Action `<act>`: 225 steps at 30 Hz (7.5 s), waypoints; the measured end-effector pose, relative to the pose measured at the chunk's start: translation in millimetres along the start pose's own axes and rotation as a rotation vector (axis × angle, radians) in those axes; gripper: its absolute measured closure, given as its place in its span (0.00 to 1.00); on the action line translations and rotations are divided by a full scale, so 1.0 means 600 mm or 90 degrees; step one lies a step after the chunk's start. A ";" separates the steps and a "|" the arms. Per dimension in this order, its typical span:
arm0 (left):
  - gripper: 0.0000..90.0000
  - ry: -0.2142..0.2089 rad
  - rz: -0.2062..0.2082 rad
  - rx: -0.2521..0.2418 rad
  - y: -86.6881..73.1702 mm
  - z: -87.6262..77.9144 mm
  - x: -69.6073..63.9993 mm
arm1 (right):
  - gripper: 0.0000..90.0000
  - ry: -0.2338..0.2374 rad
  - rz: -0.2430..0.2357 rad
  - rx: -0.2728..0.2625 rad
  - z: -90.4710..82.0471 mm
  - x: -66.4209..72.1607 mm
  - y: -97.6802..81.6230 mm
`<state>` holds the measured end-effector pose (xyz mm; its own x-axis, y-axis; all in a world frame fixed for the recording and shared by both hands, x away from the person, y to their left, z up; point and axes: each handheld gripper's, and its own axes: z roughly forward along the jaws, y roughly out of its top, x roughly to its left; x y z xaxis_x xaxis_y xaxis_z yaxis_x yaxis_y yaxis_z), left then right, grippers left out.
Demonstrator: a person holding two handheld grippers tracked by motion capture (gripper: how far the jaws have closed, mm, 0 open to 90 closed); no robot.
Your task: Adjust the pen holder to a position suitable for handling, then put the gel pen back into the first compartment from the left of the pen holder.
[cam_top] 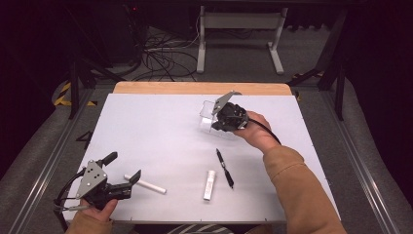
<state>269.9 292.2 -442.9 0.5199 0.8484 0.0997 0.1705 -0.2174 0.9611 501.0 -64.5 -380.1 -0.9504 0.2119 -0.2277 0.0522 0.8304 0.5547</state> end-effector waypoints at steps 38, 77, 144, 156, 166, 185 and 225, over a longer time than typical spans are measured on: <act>0.08 -0.004 0.004 -0.001 -0.001 0.001 0.005 | 0.97 0.161 -0.119 0.055 0.088 0.108 0.094; 0.08 -0.005 0.002 0.000 0.001 0.004 0.005 | 0.37 0.078 -0.023 -0.120 -0.006 0.100 0.084; 0.08 -0.002 0.011 -0.004 0.004 0.007 0.002 | 0.03 -0.136 0.224 -0.276 -0.150 0.148 -0.073; 0.08 -0.003 0.009 -0.004 0.004 0.007 0.002 | 0.16 -0.155 0.254 -0.260 -0.157 0.150 -0.096; 0.08 -0.002 0.004 -0.003 0.003 0.008 0.001 | 0.36 -0.144 0.271 -0.221 -0.154 0.148 -0.097; 0.08 0.000 0.008 -0.005 0.004 0.007 0.002 | 0.50 -0.048 0.434 -0.038 -0.073 0.127 -0.081; 0.08 0.000 0.009 -0.001 0.003 0.006 0.003 | 0.68 -0.004 0.638 0.182 0.031 0.102 -0.070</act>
<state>274.3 291.5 -442.0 0.5224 0.8452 0.1127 0.1614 -0.2278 0.9602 446.2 -77.0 -432.4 -0.4302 0.8735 0.2277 0.8878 0.3637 0.2821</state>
